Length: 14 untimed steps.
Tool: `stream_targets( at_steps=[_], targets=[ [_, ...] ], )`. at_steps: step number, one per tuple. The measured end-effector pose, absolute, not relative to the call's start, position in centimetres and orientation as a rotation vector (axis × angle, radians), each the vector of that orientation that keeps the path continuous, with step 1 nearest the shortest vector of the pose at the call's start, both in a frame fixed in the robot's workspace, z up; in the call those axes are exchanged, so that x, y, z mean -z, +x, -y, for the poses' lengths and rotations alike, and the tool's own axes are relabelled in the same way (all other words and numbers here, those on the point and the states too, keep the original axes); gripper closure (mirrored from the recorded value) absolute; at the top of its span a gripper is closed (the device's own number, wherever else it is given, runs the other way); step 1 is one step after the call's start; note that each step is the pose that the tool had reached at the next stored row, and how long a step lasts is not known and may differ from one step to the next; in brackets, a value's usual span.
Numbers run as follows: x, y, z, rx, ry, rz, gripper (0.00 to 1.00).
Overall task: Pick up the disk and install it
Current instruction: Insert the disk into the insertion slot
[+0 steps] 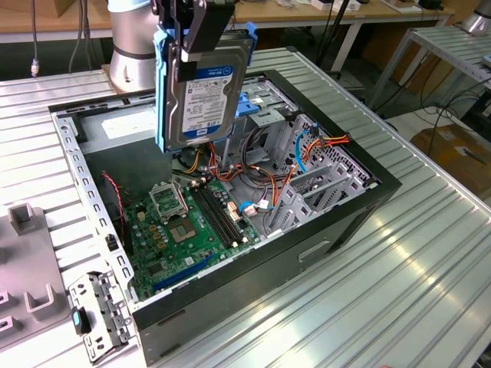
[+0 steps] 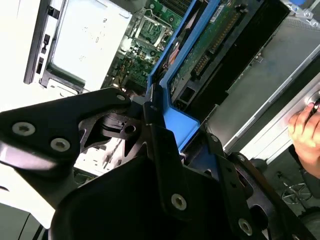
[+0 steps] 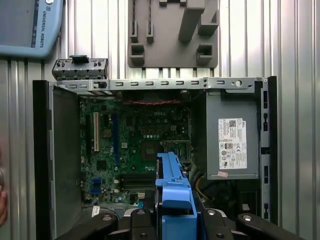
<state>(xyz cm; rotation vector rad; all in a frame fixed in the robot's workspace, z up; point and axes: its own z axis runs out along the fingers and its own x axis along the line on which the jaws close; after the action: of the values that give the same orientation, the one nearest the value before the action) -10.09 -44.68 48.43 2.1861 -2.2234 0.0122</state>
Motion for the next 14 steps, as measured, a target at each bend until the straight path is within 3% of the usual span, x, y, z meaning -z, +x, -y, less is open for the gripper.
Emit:
stream_targets(
  at_steps=[14],
  targets=[
    [-48.3, -9.0, 46.6, -0.015, 2.186, 2.224, 0.63]
  ],
)
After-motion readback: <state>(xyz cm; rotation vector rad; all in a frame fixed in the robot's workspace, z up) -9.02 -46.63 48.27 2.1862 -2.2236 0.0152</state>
